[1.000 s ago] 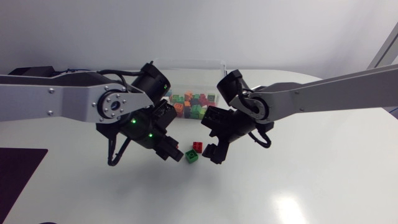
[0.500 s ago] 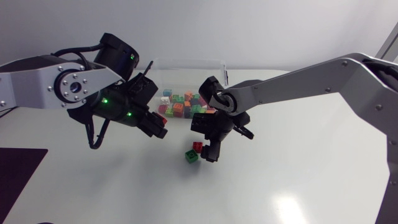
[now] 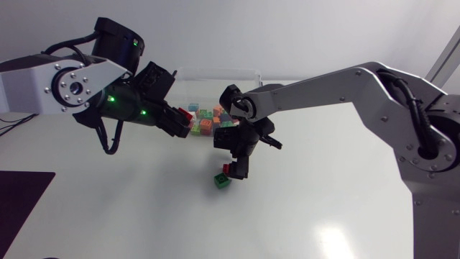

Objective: Place the duplo bricks in the container

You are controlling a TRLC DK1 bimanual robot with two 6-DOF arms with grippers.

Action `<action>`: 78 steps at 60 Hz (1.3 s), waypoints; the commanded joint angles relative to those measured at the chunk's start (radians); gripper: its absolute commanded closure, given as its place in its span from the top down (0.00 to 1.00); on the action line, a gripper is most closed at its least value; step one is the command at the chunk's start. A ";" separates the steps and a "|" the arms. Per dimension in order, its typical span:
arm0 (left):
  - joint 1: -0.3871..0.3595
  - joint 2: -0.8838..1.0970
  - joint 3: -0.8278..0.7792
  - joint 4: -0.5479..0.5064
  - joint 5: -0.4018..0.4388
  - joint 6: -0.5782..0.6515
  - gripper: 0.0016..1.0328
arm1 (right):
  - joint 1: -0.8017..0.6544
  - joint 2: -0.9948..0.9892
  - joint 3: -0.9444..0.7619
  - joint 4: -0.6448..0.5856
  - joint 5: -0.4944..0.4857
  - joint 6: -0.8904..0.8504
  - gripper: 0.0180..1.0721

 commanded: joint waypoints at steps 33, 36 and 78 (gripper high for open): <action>0.122 0.177 0.239 0.108 0.104 0.011 0.33 | 0.029 0.109 0.132 -0.131 0.023 -0.034 0.22; 0.127 0.205 0.267 0.119 0.105 0.005 0.34 | 0.025 0.092 0.121 -0.131 0.023 -0.032 0.21; 0.130 0.610 0.659 0.158 0.076 -0.067 0.95 | -0.024 -0.368 -0.070 -0.121 -0.037 0.074 0.21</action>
